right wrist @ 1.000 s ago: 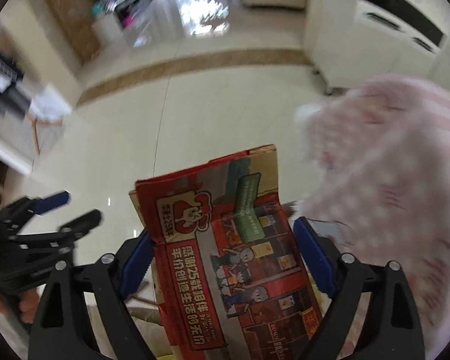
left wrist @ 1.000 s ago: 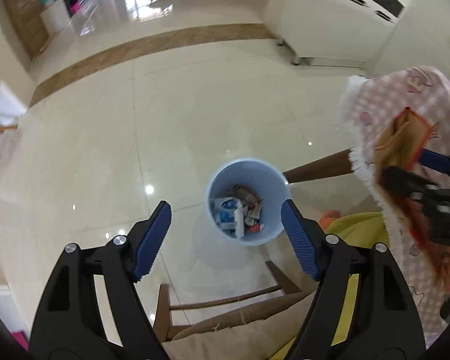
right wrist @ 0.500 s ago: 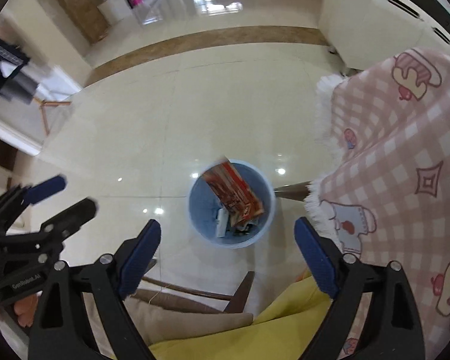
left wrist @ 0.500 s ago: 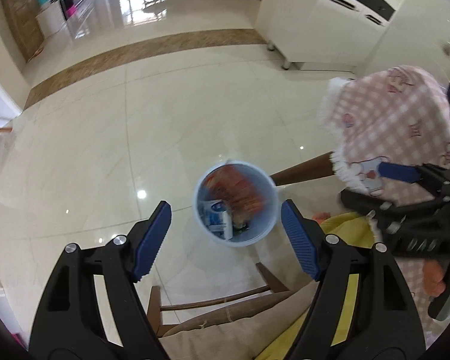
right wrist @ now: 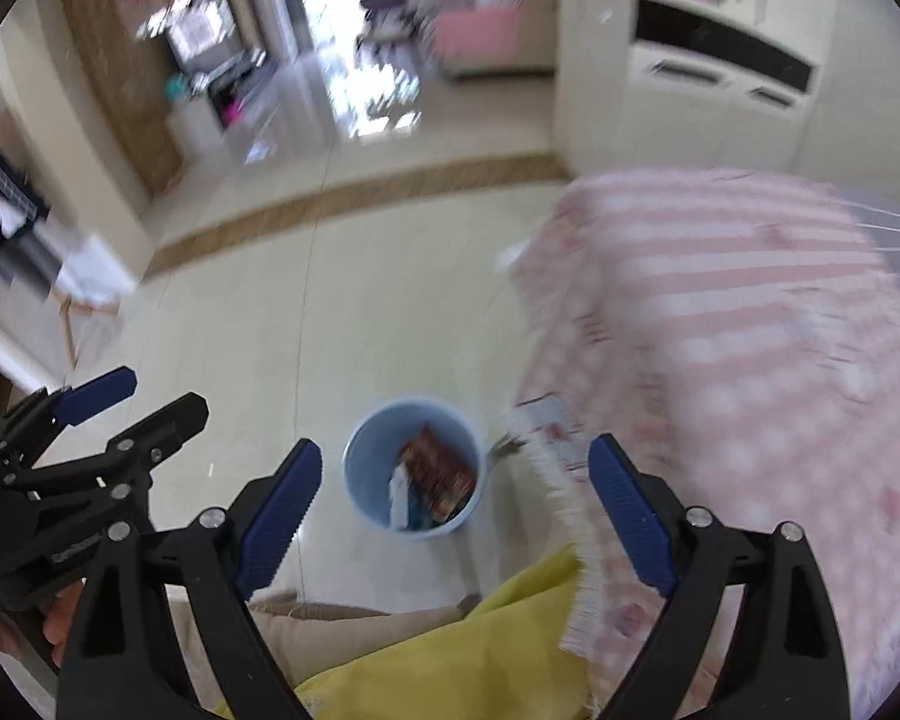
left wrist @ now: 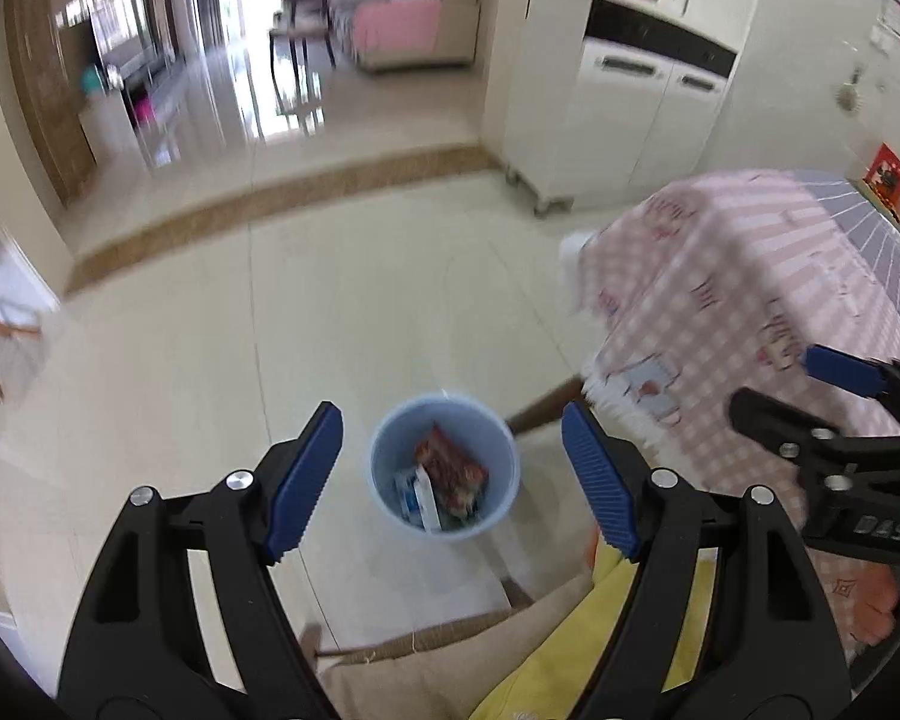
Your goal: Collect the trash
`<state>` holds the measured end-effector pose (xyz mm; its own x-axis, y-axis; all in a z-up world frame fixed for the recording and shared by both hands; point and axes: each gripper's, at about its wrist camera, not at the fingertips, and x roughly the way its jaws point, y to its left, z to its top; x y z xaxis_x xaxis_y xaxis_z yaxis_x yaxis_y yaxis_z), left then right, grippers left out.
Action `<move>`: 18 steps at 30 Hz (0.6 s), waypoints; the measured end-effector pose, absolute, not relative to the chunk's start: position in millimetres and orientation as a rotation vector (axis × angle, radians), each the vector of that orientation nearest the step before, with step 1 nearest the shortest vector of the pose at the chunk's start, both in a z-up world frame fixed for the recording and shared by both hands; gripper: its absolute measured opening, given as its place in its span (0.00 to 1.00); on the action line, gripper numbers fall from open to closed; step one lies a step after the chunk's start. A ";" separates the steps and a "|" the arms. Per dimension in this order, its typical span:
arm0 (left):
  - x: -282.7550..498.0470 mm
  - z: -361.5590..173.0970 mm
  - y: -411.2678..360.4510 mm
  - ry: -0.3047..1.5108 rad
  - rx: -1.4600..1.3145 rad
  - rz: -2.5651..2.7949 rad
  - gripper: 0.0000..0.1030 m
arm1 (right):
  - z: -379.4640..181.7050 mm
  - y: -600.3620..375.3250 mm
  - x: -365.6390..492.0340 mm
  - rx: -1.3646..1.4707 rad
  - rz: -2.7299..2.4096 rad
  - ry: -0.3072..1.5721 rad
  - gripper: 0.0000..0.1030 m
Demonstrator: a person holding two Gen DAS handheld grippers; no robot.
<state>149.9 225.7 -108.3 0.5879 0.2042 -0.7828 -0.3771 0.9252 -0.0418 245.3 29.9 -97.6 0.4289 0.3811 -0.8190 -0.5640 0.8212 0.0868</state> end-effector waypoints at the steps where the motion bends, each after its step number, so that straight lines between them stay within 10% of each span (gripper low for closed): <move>1: 146.9 -100.7 216.3 0.859 -0.193 0.342 0.73 | -88.2 17.9 238.4 -0.198 0.577 0.930 0.86; 18: 63.4 -0.7 72.3 0.562 -0.104 0.147 0.79 | -4.1 -157.4 127.6 -0.040 0.251 0.564 0.92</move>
<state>63.4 72.3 -0.7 0.8360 0.1100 -0.5376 -0.1667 0.9843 -0.0579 127.6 -157.4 -4.1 0.8152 0.2248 -0.5338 -0.2465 0.9686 0.0315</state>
